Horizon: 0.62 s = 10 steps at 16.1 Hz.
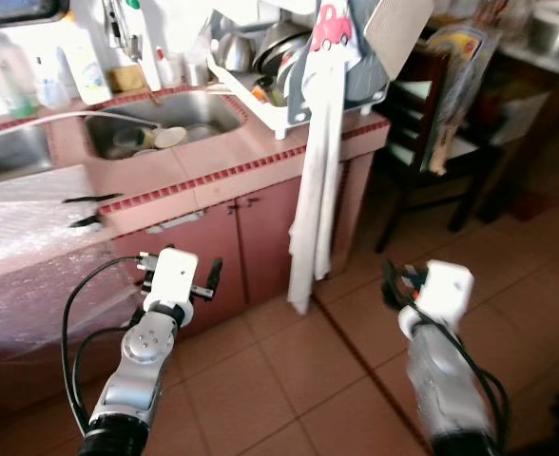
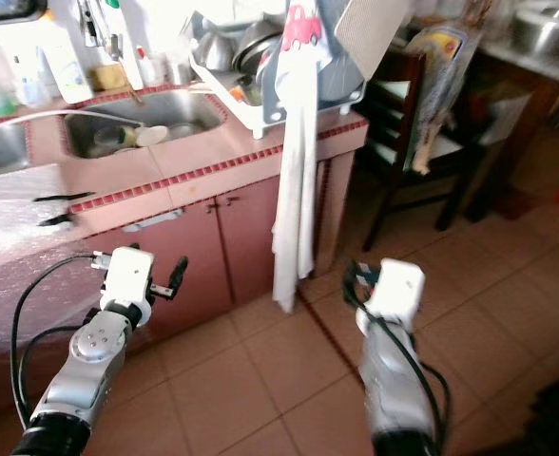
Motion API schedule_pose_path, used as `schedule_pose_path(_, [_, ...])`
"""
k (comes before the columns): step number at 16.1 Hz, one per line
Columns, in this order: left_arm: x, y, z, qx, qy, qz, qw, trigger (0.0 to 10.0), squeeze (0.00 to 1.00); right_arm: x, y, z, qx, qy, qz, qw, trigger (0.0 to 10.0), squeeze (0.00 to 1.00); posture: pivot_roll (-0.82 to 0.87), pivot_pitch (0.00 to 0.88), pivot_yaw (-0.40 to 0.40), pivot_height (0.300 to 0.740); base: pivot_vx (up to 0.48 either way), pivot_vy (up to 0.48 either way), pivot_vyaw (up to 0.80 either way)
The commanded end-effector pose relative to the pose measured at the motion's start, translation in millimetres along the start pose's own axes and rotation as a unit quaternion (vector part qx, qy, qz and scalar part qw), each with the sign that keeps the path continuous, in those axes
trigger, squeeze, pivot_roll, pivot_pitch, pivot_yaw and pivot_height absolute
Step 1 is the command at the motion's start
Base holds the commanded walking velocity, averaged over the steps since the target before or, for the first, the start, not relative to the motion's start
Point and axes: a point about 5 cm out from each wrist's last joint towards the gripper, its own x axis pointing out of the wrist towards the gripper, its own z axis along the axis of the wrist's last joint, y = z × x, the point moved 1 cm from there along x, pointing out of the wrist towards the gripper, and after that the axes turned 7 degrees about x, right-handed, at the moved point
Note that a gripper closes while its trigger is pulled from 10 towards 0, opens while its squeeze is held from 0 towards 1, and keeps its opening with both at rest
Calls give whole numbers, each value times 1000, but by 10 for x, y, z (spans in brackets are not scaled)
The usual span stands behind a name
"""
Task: Kitchen organization
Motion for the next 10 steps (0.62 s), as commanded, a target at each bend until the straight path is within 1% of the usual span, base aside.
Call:
schedule_pose_path(1, [12, 27, 56, 17, -12, -4, 1000, 10000, 0, 20, -13, -23, 3, -1, -7, 1000, 10000, 0, 64, 0, 79, 740, 0, 0, 0])
schedule_pose_path(2, [-20, 41, 23, 14, -9, -1, 1000, 10000, 0, 18, -34, -40, 12, 1, -18, 1000, 10000, 0, 61, 0, 81, 740, 0, 0, 0])
schedule_pose_path(3, [-82, 50, -48, 16, -1, 5, 1000, 10000, 0, -3, -42, -20, 4, -8, -12, 1000, 10000, 0, 46, 0, 69, 740, 0, 0, 0])
schedule_pose_path(5, [-217, 34, -137, 7, 14, 16, 1000, 10000, 0, -89, -137, 71, -41, -21, 8, 999, 10000, 0, 22, 0, 31, 740, 0, 0, 0])
schedule_pose_path(6, [-299, 55, -146, -1, 14, 24, 1000, 10000, 0, -146, -182, 115, -62, -27, 21, 997, 10000, 0, 17, 0, 20, 740, 0, 0, 0])
schedule_pose_path(7, [-362, 77, -163, -9, 17, 32, 999, 10000, 0, -185, -233, 134, -74, -25, 25, 997, 10000, 0, 17, 7, 7, 740, 0, 0, 0])
schedule_pose_path(8, [-374, 98, -195, -10, 23, 37, 999, 10000, 0, -178, -247, 121, -79, -22, 26, 996, 10000, 0, 17, 13, 1, 740, 0, 0, 619])
schedule_pose_path(10, [-335, 88, -169, -13, 24, 42, 999, 10000, 0, -153, -164, 134, -82, -20, 32, 996, 10000, 0, 15, 15, -6, 740, 0, 0, 800])
